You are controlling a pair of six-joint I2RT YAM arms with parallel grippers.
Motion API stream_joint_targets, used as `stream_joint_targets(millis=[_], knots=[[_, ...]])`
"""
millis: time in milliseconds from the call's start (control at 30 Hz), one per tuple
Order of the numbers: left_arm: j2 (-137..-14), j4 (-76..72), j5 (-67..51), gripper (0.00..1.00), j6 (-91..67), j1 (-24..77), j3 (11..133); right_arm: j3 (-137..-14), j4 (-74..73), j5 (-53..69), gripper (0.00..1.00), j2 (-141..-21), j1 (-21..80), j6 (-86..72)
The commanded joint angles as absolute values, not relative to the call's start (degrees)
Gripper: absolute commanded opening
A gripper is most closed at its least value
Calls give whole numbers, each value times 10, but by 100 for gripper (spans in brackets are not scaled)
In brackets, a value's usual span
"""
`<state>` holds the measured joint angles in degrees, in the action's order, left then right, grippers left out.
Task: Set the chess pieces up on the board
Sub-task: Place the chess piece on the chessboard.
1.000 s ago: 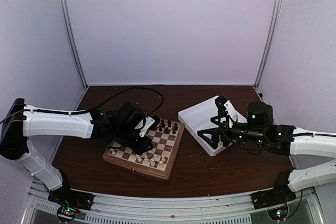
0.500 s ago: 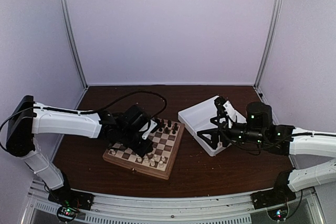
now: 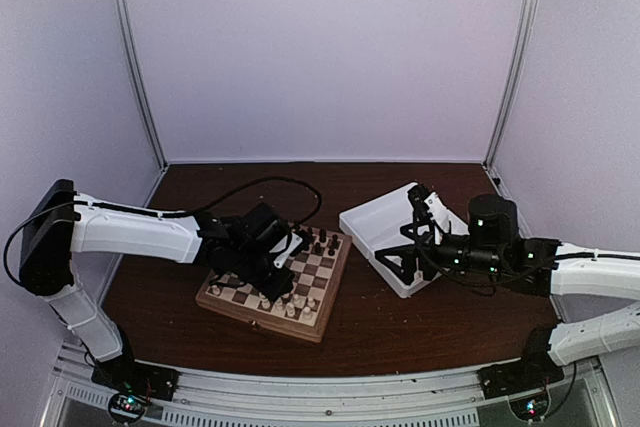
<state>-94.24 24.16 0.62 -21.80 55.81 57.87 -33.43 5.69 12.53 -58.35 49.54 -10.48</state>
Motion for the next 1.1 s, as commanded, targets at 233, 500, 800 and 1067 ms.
stream_joint_targets(millis=[233, 500, 800, 1067], knots=[[-957, 243, 3, 8, -221, 553, 599, -340, 57, 114, 100, -589, 497, -106], [-963, 249, 0, 16, -221, 553, 603, -340, 58, 115, 100, -591, 496, -108], [-964, 260, 1, 24, -221, 553, 612, -342, 55, 115, 100, -593, 497, -109], [-938, 297, 9, 37, -218, 552, 642, -384, -30, 57, 100, -605, 497, -131]])
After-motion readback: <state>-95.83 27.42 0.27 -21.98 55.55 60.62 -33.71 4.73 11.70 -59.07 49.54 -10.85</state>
